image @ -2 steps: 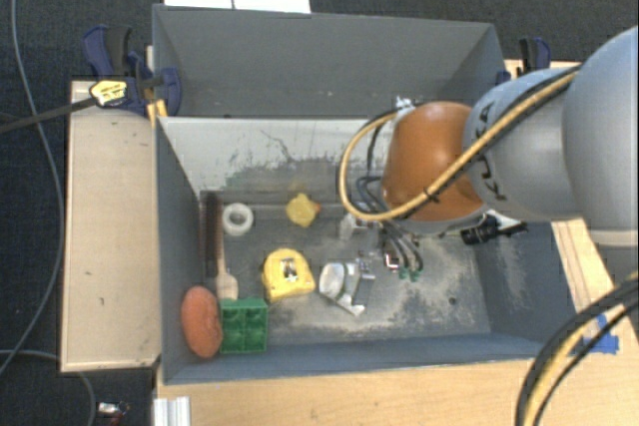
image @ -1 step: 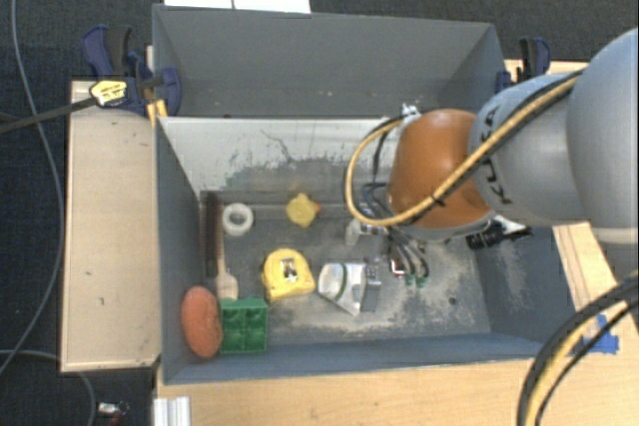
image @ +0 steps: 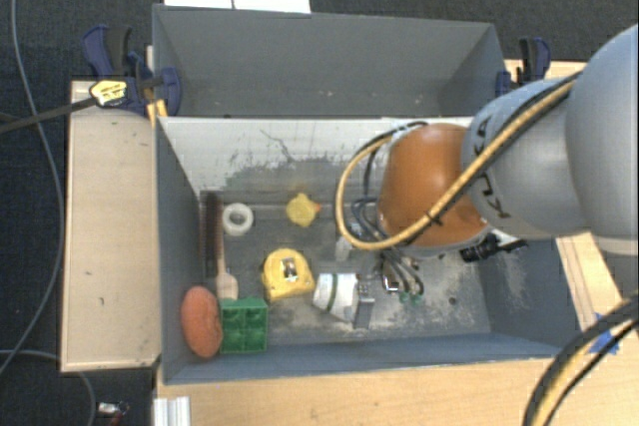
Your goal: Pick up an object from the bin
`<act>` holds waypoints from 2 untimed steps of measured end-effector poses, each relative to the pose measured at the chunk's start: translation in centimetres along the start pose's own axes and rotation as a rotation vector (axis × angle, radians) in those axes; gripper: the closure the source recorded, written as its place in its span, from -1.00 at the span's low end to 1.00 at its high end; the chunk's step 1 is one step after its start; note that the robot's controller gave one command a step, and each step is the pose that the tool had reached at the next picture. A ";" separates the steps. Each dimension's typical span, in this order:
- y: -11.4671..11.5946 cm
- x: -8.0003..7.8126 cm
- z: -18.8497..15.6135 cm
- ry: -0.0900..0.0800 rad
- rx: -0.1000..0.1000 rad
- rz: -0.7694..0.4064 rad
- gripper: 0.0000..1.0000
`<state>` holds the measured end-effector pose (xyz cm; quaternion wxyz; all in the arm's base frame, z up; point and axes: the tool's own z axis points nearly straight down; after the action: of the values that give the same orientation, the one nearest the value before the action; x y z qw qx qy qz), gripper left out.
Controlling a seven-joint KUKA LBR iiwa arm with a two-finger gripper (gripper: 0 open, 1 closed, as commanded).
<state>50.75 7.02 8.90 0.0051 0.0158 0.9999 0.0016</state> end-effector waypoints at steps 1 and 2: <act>-0.2 0.4 0.5 -0.003 0.000 -0.099 -1.00; 1.4 1.2 1.4 0.000 -0.002 -0.073 1.00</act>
Offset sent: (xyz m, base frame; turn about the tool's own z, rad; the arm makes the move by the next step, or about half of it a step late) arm -0.0113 0.0147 -0.0140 -0.0751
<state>49.65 8.50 7.52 0.0052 -0.0207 0.9998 0.0023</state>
